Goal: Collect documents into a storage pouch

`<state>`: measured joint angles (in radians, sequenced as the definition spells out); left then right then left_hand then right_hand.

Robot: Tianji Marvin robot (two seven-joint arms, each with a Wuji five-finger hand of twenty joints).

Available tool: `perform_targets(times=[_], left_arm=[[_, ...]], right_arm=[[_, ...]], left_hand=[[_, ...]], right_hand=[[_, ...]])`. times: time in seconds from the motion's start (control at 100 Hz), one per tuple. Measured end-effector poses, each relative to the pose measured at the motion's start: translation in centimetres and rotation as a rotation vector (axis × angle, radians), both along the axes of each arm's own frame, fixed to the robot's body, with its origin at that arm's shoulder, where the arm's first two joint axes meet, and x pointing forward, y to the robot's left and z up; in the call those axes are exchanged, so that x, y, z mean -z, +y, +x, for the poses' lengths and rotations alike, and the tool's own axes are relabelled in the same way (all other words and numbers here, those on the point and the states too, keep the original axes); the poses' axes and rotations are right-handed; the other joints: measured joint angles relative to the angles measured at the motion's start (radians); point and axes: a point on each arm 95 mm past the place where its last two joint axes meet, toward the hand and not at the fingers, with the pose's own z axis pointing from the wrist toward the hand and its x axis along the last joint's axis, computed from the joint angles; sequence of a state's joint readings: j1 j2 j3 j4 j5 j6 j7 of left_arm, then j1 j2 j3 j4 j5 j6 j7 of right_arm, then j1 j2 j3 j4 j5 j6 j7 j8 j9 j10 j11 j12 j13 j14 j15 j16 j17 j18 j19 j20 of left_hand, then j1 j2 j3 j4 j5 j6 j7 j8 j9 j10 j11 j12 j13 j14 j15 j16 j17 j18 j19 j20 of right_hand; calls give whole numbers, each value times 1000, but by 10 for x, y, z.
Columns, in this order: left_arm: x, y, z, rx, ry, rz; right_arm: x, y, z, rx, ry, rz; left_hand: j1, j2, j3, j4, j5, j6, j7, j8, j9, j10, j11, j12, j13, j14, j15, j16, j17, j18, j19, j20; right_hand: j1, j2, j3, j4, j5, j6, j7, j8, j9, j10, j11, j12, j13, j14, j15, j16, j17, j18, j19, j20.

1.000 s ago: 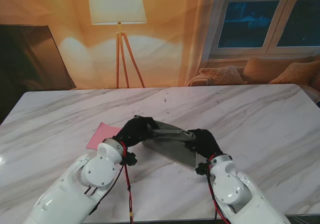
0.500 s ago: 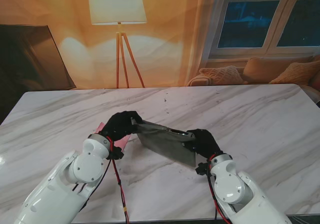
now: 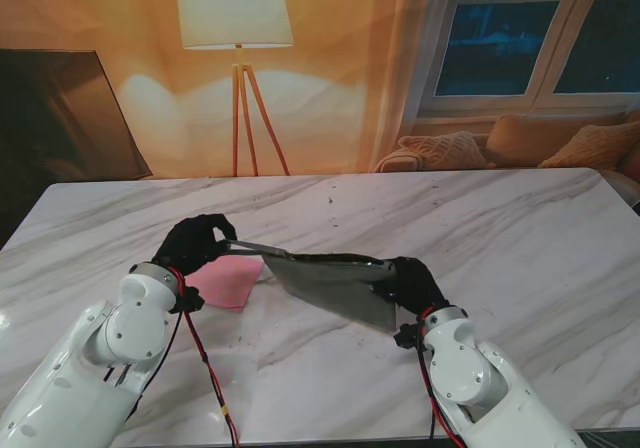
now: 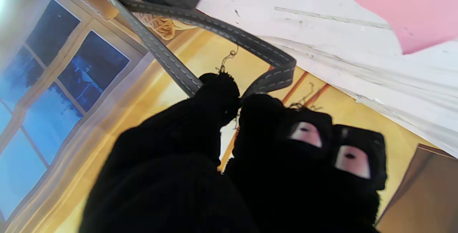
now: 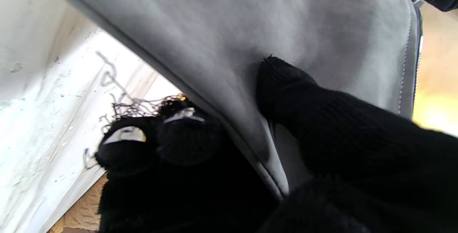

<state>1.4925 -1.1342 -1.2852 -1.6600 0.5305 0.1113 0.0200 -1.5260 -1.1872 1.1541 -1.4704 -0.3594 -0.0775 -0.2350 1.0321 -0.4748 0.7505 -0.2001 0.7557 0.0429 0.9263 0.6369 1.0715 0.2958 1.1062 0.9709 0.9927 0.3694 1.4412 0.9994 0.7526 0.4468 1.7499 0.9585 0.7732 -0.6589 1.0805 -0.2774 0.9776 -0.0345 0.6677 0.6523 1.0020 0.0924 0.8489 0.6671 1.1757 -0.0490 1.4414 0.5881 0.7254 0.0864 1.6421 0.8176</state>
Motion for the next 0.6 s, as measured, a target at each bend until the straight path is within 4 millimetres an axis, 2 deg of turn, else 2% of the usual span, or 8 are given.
perform_targets(times=[0.22,0.6], left_arm=[[2,17,1,-60,13,31],[9,32,6,-126,17,47]], right_arm=[[1,-1,1,4,3,-3],[0,-1,2,13,3,-3]], left_hand=[[0,0,0,0,0,0,0,0,0,0,-2,0,-1,0,0,0,-1,0,0,0],[0,-4,-23,0,2,-1,0,0,0,0,-15,0,-3,0,-6,0,-14,0,0,-2]], right_hand=[[0,0,0,0,0,0,0,2,0,1,-5,7,0,0,0,0,0,0,0,0],[0,0,0,-2,0,0,0,3,0,1,-7,7,0,0,0,9,0,0,0,0]])
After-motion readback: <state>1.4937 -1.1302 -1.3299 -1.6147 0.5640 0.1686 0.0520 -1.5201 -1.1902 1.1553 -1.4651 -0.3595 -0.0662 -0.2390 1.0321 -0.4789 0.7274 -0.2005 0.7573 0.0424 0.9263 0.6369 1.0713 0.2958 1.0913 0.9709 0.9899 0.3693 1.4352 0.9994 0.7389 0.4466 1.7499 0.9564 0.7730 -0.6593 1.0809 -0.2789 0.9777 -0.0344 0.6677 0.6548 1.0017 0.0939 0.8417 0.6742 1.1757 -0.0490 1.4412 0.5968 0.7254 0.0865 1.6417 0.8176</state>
